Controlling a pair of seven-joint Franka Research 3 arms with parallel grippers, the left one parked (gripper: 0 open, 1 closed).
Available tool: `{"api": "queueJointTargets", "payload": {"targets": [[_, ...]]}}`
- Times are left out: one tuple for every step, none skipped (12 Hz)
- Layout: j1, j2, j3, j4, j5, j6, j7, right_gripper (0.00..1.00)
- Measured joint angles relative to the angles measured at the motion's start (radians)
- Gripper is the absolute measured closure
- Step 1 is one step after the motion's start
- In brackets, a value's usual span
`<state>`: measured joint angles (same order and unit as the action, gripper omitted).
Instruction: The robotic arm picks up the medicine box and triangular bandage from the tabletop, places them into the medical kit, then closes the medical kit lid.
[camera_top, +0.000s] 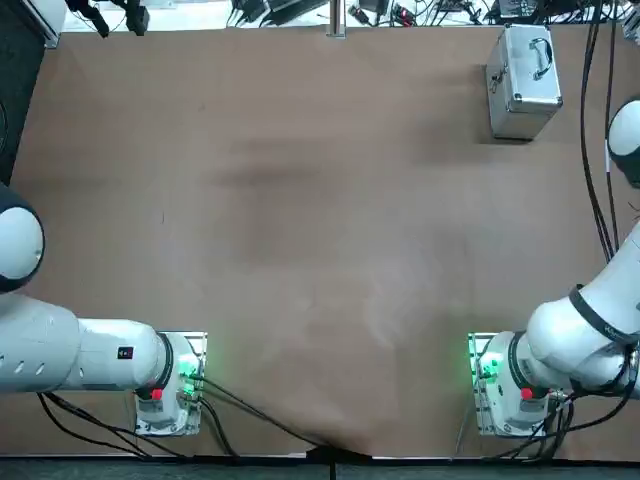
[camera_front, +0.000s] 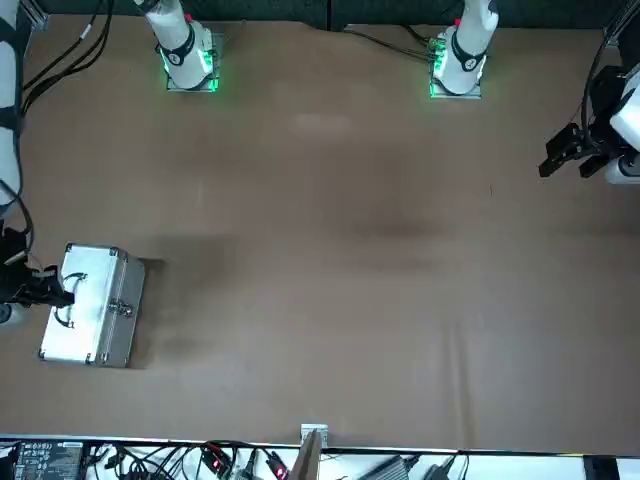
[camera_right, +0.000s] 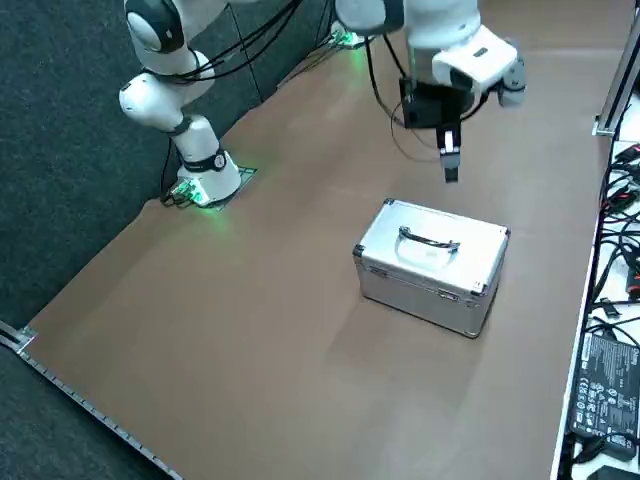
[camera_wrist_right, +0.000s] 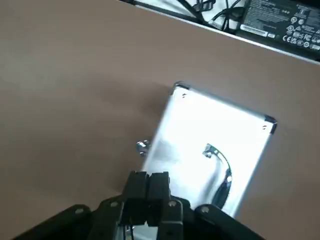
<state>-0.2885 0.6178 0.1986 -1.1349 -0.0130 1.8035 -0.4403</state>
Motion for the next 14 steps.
{"api": "queueJointTargets", "payload": {"targets": [[0.035, -0.023, 0.000, 0.001, -0.028, -0.040, 0.061, 0.99], [0.057, -0.037, 0.001, 0.001, -0.040, -0.065, 0.094, 0.99], [0.081, -0.051, 0.001, 0.002, -0.051, -0.092, 0.133, 0.99], [0.106, -0.065, 0.001, 0.002, -0.058, -0.123, 0.176, 0.94], [0.130, -0.078, 0.001, 0.002, -0.061, -0.153, 0.215, 0.92], [0.153, -0.091, 0.002, 0.003, -0.061, -0.188, 0.248, 0.90], [0.173, -0.104, 0.002, 0.003, -0.061, -0.226, 0.272, 0.81], [0.192, -0.118, 0.002, 0.003, -0.061, -0.265, 0.297, 0.71], [0.210, -0.132, 0.002, 0.001, -0.059, -0.295, 0.326, 0.59], [0.225, -0.148, 0.002, -0.006, -0.055, -0.313, 0.347, 0.48], [0.236, -0.168, 0.002, -0.021, -0.042, -0.322, 0.360, 0.37], [0.242, -0.190, 0.002, -0.042, -0.022, -0.326, 0.366, 0.25], [0.242, -0.214, 0.002, -0.064, 0.005, -0.327, 0.368, 0.13], [0.240, -0.240, 0.001, -0.086, 0.024, -0.329, 0.368, 0.02]]}}
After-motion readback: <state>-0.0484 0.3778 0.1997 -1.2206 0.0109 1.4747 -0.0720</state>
